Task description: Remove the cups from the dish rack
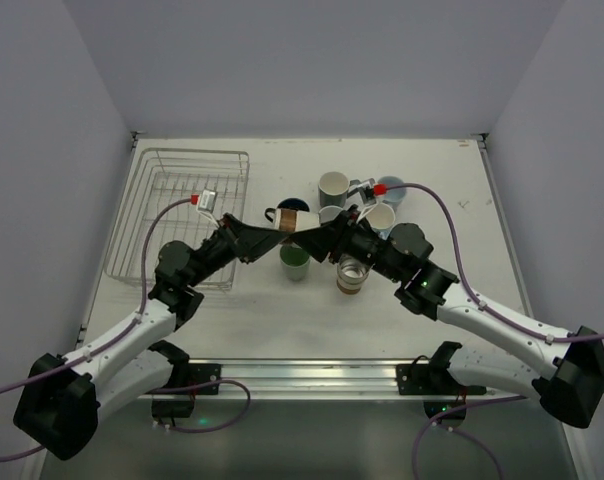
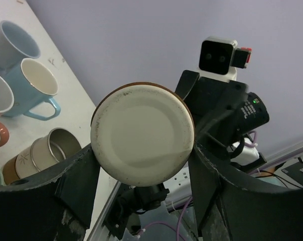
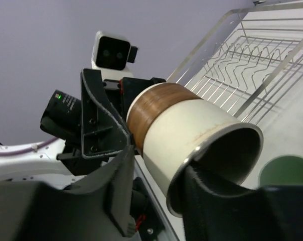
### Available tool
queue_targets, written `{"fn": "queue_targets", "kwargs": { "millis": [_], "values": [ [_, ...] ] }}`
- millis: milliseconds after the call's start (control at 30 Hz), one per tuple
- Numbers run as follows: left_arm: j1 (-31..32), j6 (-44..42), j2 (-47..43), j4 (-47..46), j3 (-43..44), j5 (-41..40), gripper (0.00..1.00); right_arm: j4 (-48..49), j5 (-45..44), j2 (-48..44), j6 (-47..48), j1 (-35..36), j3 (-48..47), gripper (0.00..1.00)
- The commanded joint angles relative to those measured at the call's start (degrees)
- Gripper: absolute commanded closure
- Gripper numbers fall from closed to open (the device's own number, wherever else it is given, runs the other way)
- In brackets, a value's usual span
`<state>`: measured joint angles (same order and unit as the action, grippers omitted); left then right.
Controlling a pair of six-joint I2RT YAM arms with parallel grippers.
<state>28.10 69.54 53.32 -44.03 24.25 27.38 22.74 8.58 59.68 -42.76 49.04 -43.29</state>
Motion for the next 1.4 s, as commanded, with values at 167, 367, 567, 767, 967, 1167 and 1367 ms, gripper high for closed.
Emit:
{"fn": "queue_targets", "kwargs": {
  "millis": [167, 367, 567, 767, 967, 1167, 1367],
  "values": [
    [0.91, -4.57, -3.39, 0.94, 0.53, -2.94, 0.13, 6.88, -4.36, -5.70, 0.22, -0.17, 3.82, 1.00],
    [0.91, -26.33, -9.98, 29.14, 11.68, -12.86, 0.00, -19.97, -10.49, -12.04, 9.70, -0.17, -1.51, 1.00],
    [0.82, -42.71, -9.38, 56.84, 21.45, -25.08, 0.00, -56.55, -19.38, -5.55, 18.24, -0.17, -15.84, 1.00],
    [0.82, -49.67, -11.13, 63.80, 17.77, -29.22, 0.00, -75.64, -22.29, 6.64, 22.27, -0.17, -31.21, 1.00],
    [0.91, -53.18, -13.33, 67.14, 20.05, -28.17, 0.00, -86.28, -24.05, 17.03, 24.13, -0.17, -38.88, 1.00],
    [0.91, -53.37, -15.70, 66.70, 17.32, -28.17, 0.00, -89.53, -23.96, 22.93, 25.45, -0.17, -43.27, 1.00],
    [0.82, -53.54, -17.37, 66.18, 17.15, -28.43, 0.00, -90.16, -22.38, 28.64, 26.68, -0.08, -45.13, 1.00]
  ]
}}
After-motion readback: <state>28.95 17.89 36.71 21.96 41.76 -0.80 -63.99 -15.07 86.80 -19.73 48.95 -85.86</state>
